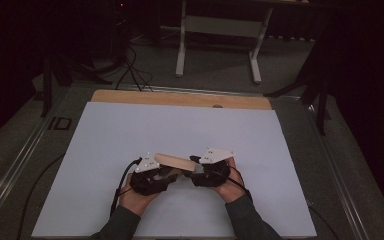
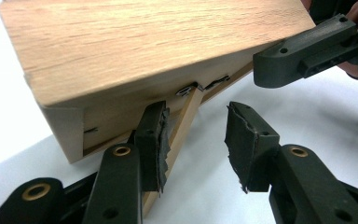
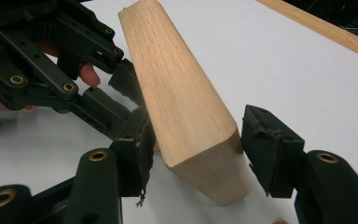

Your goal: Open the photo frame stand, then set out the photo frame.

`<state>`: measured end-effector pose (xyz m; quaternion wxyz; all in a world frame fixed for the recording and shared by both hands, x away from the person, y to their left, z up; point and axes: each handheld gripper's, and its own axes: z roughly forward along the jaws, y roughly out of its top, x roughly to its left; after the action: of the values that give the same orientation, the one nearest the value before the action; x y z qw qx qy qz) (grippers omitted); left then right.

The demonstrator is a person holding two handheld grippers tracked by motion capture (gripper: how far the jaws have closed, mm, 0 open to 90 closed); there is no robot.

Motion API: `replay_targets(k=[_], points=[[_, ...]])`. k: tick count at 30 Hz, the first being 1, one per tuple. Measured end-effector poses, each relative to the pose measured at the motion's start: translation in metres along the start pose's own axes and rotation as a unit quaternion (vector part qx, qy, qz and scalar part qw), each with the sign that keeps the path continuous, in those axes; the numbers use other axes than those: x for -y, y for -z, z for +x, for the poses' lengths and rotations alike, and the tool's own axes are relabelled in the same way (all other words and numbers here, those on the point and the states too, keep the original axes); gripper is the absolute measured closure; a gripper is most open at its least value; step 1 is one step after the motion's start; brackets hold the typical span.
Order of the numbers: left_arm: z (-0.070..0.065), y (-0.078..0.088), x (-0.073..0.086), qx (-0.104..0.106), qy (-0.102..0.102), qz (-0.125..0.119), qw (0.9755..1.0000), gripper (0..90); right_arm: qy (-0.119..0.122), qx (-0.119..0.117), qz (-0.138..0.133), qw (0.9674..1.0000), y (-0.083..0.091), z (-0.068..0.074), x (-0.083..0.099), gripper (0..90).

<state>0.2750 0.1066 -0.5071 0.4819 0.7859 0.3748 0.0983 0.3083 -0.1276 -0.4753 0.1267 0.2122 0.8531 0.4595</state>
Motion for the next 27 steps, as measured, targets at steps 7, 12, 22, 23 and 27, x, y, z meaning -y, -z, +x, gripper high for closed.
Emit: replay_targets(k=[7, 12, 22, 23, 27], points=[[0.0, 0.003, 0.002, -0.005, -0.003, -0.001, 1.0, 58.4, 0.004, 0.001, 0.001, 1.0, 0.001, 0.0, 0.0, 43.2], [0.0, 0.006, 0.003, -0.009, -0.006, 0.0, 0.9999, 58.8, 0.01, 0.007, 0.003, 0.9999, 0.002, 0.001, 0.0, 41.6], [0.001, 0.011, 0.004, -0.016, -0.007, -0.005, 0.9998, 59.2, 0.005, 0.0, -0.005, 1.0, 0.004, 0.001, -0.001, 39.3], [0.001, 0.011, 0.004, -0.016, -0.007, -0.004, 0.9998, 59.3, 0.005, -0.002, -0.004, 1.0, 0.004, 0.0, -0.001, 39.3], [0.002, 0.013, 0.004, -0.018, -0.007, -0.006, 0.9998, 59.5, 0.002, -0.005, -0.005, 1.0, 0.006, 0.0, -0.003, 37.8]])
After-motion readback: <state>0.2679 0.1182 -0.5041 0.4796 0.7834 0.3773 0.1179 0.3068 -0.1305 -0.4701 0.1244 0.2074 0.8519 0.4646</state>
